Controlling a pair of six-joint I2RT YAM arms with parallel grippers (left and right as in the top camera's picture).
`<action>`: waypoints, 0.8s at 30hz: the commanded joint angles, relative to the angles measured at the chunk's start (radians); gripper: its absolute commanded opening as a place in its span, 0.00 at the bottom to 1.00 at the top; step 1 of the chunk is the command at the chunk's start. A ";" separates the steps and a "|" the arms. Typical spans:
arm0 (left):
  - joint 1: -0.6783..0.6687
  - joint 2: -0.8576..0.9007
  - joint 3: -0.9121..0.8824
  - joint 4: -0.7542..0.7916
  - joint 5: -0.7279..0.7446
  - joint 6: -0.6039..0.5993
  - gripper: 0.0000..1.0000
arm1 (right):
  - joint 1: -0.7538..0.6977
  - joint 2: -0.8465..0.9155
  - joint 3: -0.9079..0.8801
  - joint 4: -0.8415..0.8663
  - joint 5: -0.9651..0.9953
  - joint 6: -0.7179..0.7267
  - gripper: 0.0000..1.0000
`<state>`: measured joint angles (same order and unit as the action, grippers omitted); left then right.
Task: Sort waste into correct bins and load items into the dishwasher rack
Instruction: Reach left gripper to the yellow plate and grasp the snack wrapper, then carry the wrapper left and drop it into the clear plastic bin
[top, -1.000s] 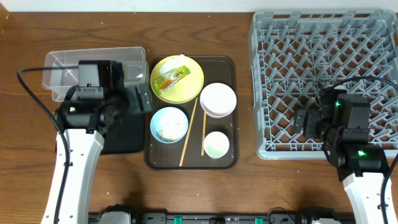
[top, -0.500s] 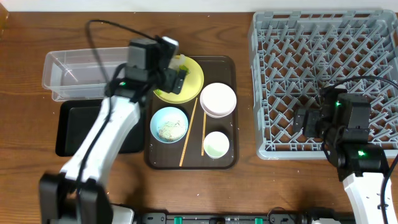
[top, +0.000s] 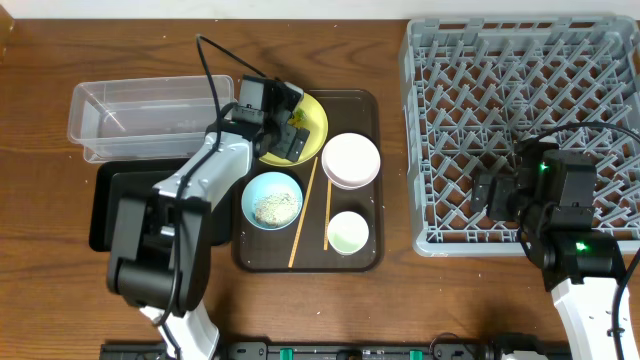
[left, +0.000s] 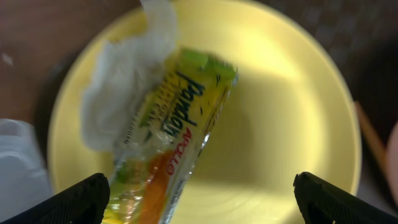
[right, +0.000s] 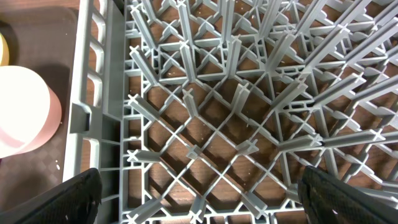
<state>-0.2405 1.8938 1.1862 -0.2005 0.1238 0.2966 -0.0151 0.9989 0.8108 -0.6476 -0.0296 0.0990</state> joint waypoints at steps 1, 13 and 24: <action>0.000 0.043 0.018 0.005 -0.013 0.018 0.96 | 0.013 -0.006 0.021 0.000 -0.005 0.013 0.99; 0.000 0.096 0.016 -0.008 -0.013 0.018 0.35 | 0.013 -0.006 0.021 0.000 -0.005 0.013 0.99; 0.000 0.024 0.017 -0.017 -0.013 0.015 0.06 | 0.013 -0.006 0.021 0.001 -0.004 0.012 0.99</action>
<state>-0.2405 1.9686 1.1881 -0.2119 0.1234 0.3119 -0.0151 0.9989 0.8108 -0.6472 -0.0296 0.0990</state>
